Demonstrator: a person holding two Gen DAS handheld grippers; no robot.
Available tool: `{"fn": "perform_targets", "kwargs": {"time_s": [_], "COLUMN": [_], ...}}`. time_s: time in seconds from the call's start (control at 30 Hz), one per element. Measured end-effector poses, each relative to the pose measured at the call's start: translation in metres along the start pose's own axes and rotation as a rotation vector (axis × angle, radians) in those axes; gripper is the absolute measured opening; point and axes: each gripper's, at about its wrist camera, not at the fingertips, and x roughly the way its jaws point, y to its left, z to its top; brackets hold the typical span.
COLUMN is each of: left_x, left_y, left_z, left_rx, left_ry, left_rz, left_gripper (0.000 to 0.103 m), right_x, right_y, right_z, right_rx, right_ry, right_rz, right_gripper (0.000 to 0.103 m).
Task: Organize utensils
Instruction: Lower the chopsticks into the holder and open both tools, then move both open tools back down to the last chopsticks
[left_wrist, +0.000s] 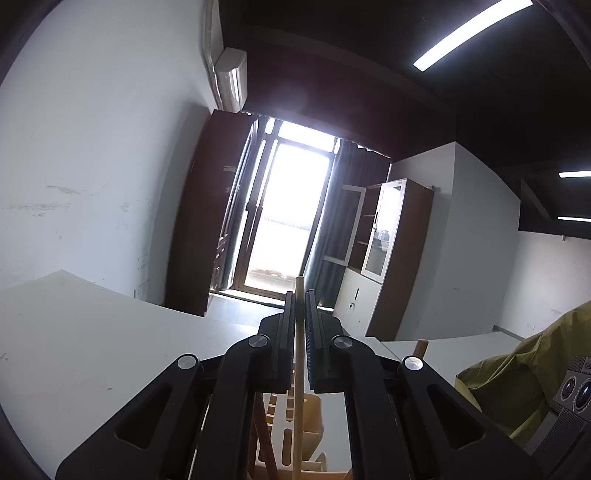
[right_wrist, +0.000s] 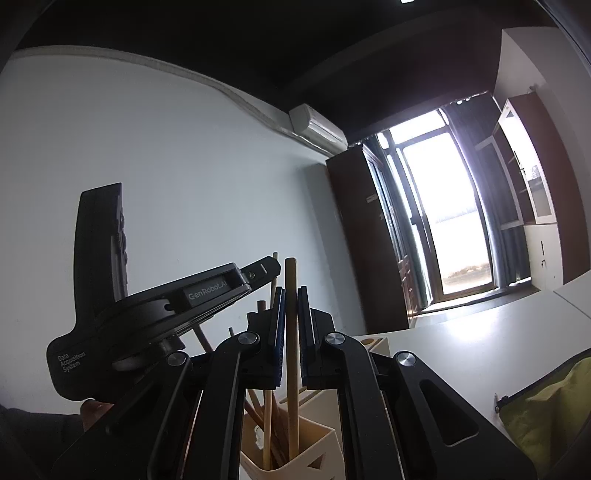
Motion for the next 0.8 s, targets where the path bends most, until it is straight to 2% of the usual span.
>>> {"fn": "perform_targets", "kwargs": {"time_s": [0.3,0.37,0.4,0.43,0.47,0.53,0.6,0.63,0.67,0.7,0.77,0.8], "left_x": [-0.019,-0.022,-0.024,-0.025,-0.030,-0.039,-0.047,-0.053,-0.060,-0.068,-0.087,-0.098], "left_y": [0.000,-0.001,-0.002,-0.002,0.000,0.001,0.003,0.004,0.005,0.007,0.012,0.017], "left_z": [-0.001,0.001,0.002,0.003,0.005,0.008,0.015,0.018,0.022,0.026,0.033,0.034], "left_rx": [0.031,0.034,0.037,0.037,0.029,0.015,0.011,0.006,0.006,0.011,0.033,0.048], "left_ry": [0.048,0.053,0.060,0.070,0.058,0.038,0.063,0.066,0.069,0.080,0.106,0.122], "left_rz": [-0.003,-0.003,0.005,0.022,0.037,0.048,0.028,0.027,0.036,0.052,0.087,0.104], "left_gripper": [0.006,0.017,0.038,0.074,0.082,0.082,0.084,0.087,0.091,0.098,0.097,0.097], "right_x": [-0.011,-0.012,-0.012,-0.012,-0.012,-0.018,-0.025,-0.030,-0.036,-0.041,-0.054,-0.060], "right_y": [0.009,0.012,0.014,0.015,0.017,0.020,0.023,0.024,0.026,0.029,0.033,0.035], "right_z": [0.008,0.009,0.010,0.010,0.010,0.013,0.017,0.020,0.022,0.026,0.030,0.032], "right_rx": [-0.016,-0.027,-0.031,-0.032,-0.036,-0.037,-0.031,-0.025,-0.019,-0.012,0.018,0.046], "right_ry": [0.025,0.045,0.057,0.069,0.073,0.067,0.049,0.038,0.026,0.014,0.010,0.019], "right_rz": [0.014,0.014,0.010,0.014,0.014,0.012,0.012,0.011,0.007,0.005,-0.004,-0.001], "right_gripper": [0.008,0.008,0.008,0.008,0.008,0.010,0.024,0.041,0.053,0.057,0.075,0.077]}}
